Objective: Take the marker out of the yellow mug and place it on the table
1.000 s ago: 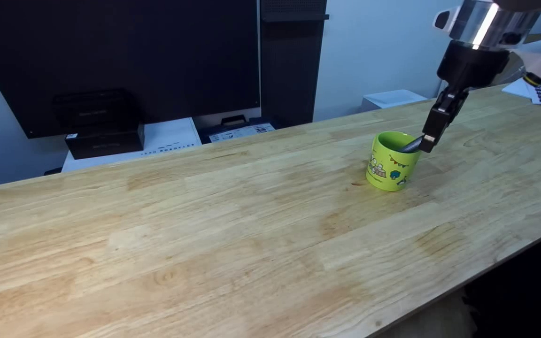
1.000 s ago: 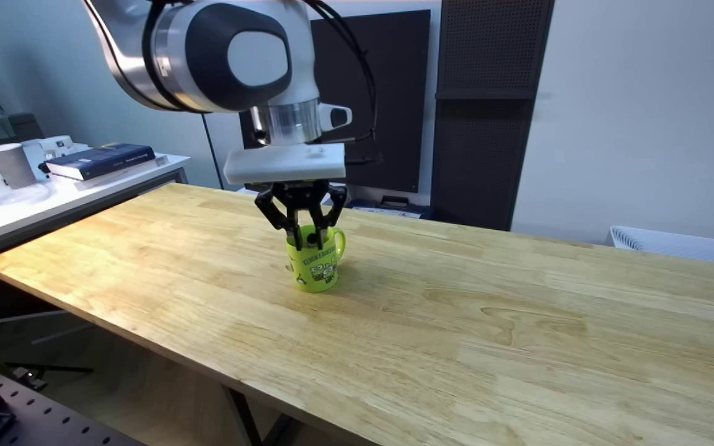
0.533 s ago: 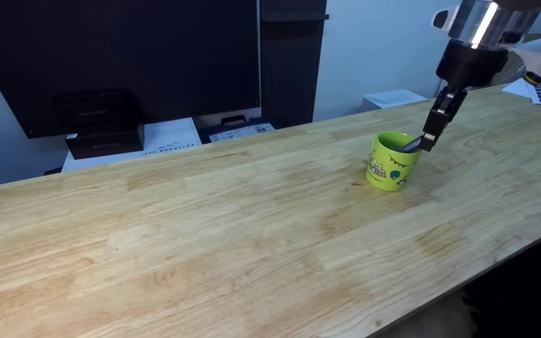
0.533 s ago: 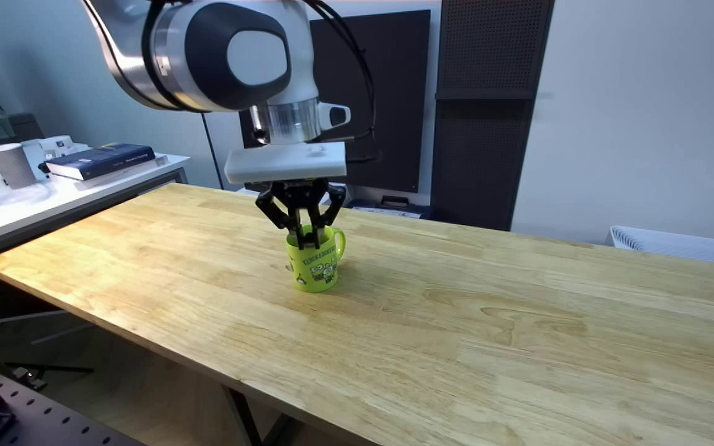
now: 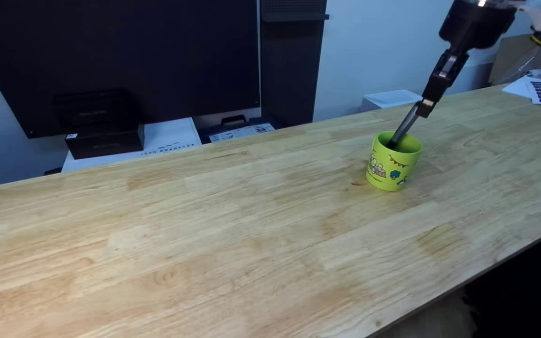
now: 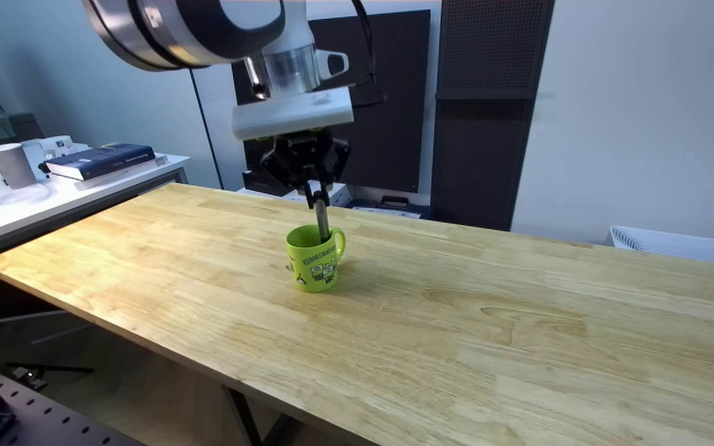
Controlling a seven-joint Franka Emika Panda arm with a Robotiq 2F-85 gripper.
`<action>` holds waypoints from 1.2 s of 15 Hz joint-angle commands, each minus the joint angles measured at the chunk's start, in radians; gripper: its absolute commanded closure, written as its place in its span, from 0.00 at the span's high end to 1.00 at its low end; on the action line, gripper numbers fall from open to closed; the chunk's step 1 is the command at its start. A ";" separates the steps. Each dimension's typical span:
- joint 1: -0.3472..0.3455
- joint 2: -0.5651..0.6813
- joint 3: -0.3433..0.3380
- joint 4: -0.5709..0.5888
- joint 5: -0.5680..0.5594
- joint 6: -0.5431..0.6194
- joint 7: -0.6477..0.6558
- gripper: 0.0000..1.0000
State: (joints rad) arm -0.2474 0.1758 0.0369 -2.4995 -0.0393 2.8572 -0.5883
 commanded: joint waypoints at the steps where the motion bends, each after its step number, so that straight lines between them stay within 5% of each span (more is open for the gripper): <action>1: 0.026 -0.151 -0.048 -0.037 -0.018 -0.036 0.028 0.06; 10: -0.005 -0.399 -0.220 -0.125 -0.147 0.004 0.136 0.06; 14: -0.035 -0.322 -0.233 -0.151 -0.228 0.160 0.206 0.06; 18: -0.114 -0.178 -0.166 -0.116 -0.357 0.270 0.337 0.06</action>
State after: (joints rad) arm -0.3108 -0.1091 -0.1749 -2.6581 -0.3088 3.0633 -0.3645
